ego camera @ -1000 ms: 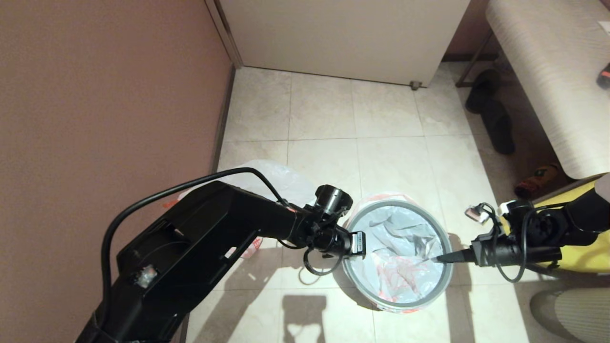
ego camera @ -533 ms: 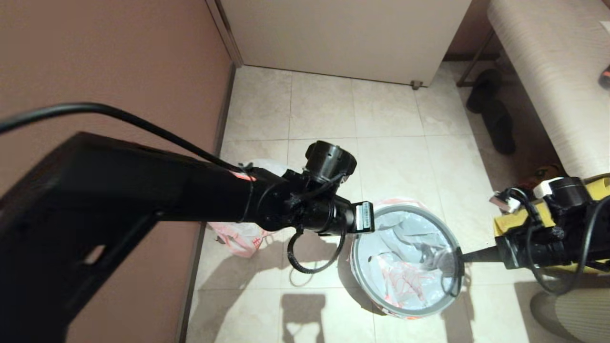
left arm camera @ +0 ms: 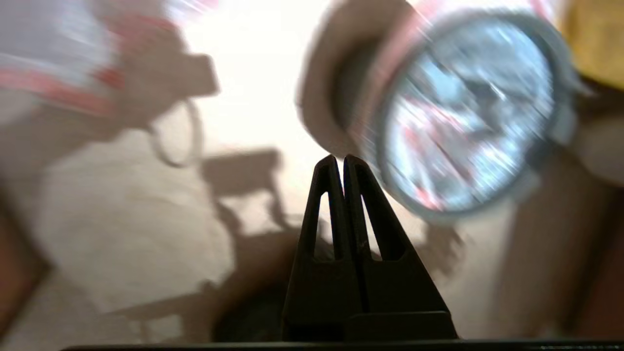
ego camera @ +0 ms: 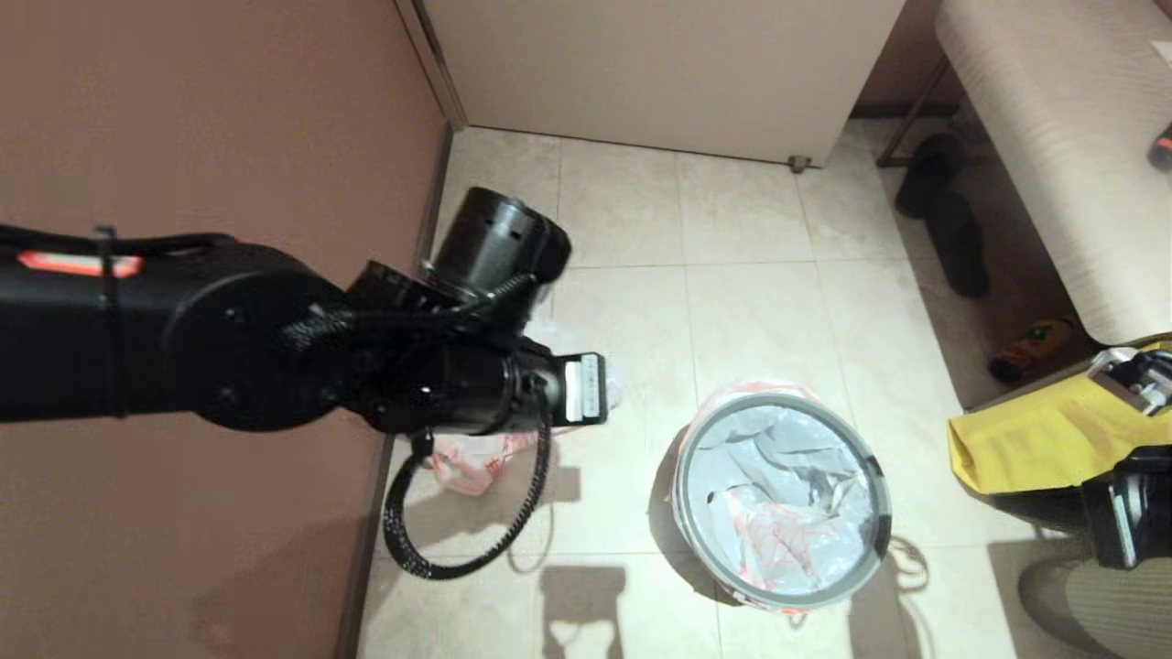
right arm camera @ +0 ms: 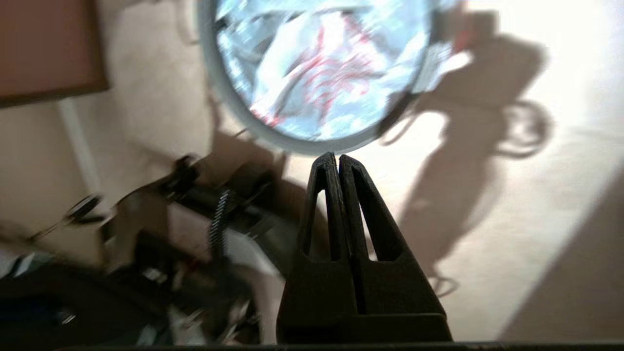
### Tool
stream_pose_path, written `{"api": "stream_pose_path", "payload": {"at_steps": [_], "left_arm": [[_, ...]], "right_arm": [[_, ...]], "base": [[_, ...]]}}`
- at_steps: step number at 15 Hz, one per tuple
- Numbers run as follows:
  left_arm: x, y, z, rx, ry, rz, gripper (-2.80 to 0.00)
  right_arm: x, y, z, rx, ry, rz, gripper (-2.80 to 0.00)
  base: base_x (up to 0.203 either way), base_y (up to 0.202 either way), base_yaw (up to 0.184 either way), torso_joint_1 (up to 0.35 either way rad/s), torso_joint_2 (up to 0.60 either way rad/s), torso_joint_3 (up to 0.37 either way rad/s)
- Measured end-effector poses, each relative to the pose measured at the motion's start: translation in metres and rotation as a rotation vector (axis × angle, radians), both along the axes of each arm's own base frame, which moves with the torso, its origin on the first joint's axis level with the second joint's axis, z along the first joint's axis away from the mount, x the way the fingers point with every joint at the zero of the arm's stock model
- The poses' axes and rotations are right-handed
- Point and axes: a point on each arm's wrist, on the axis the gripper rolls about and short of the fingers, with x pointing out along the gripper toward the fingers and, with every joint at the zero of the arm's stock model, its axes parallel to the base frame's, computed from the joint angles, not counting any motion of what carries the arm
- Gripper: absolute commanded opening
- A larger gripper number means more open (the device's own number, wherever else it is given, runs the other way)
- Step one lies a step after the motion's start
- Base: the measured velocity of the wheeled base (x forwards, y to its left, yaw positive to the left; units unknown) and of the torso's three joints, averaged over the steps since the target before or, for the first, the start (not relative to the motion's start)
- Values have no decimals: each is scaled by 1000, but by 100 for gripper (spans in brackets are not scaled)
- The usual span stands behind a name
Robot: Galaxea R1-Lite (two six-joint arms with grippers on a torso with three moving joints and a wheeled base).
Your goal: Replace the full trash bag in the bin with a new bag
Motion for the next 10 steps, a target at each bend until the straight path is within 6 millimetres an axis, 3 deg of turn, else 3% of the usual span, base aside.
{"api": "stream_pose_path", "payload": {"at_steps": [4, 7, 10], "left_arm": [[-5, 46, 44, 97, -204, 221, -280], [-31, 88, 76, 170, -327, 332, -280], [-60, 135, 93, 189, -395, 480, -280]], "right_arm": [[-37, 1, 29, -35, -152, -106, -280], [-67, 3, 46, 13, -239, -152, -280], [-101, 6, 51, 10, -281, -167, -280]], "base": [[0, 0, 0, 0, 0, 0], [0, 0, 0, 0, 0, 0], [0, 0, 0, 0, 0, 0]]}}
